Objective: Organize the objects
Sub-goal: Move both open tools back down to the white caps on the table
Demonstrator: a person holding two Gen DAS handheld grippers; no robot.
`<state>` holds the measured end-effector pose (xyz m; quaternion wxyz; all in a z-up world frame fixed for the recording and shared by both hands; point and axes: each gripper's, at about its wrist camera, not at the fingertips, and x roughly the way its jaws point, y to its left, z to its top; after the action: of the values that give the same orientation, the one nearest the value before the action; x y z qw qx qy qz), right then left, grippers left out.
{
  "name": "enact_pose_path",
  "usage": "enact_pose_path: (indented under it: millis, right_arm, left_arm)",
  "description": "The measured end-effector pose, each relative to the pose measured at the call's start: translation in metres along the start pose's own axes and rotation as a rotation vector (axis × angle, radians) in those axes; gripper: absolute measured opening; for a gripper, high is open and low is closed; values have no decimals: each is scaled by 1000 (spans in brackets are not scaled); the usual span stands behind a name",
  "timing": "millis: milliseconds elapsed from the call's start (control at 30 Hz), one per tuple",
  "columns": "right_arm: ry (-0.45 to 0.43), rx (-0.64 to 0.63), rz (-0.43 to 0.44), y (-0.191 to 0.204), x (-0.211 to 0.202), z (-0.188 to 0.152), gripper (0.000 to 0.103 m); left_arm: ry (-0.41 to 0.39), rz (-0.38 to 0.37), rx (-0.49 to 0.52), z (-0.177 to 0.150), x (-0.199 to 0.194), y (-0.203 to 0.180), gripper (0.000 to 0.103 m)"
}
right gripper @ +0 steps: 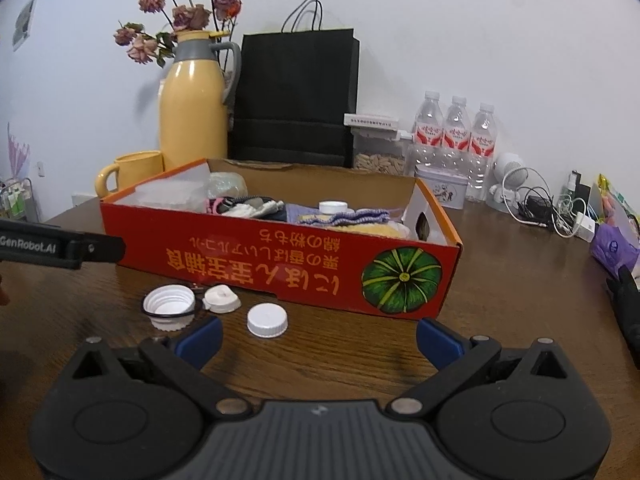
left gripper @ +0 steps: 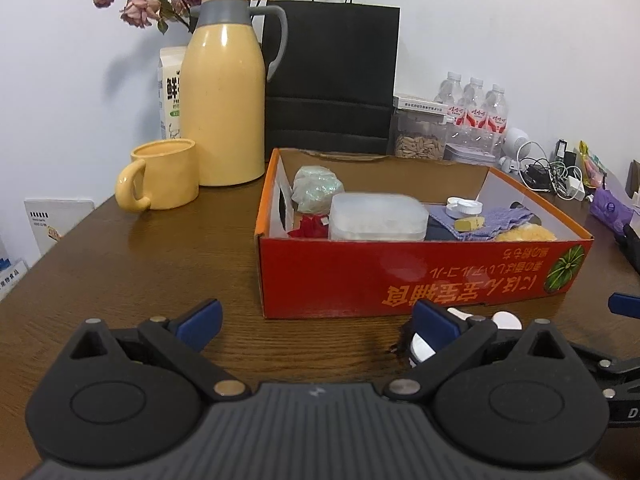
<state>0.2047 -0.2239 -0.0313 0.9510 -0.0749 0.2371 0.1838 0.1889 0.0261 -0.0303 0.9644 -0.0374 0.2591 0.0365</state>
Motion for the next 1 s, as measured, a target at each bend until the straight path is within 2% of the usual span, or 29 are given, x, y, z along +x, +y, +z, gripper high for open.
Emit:
enact_pose_path:
  millis: [100, 167, 233, 300, 533, 633, 700, 1000]
  right_arm:
    - [7, -9, 13, 3, 3, 1, 100]
    - [30, -21, 16, 6, 9, 3, 94]
    - [51, -27, 25, 9, 17, 6, 93]
    - [70, -24, 46, 12, 26, 9, 86]
    - [143, 11, 112, 15, 53, 17, 55]
    - [142, 16, 138, 16, 56, 18, 43]
    - [136, 15, 144, 16, 55, 17, 29]
    - [76, 20, 134, 15, 46, 17, 27]
  left_arm:
    - [15, -22, -21, -5, 5, 5, 103]
    - [1, -27, -35, -5, 3, 8, 103]
    - [-12, -36, -43, -6, 0, 9, 103]
    - [-14, -35, -37, -7, -1, 8, 103]
    - [-8, -35, -43, -7, 0, 8, 103]
    - [-8, -33, -50, -7, 0, 8, 103]
    - [-8, -33, -51, -8, 1, 9, 103]
    - [2, -19, -54, -9, 3, 9, 103]
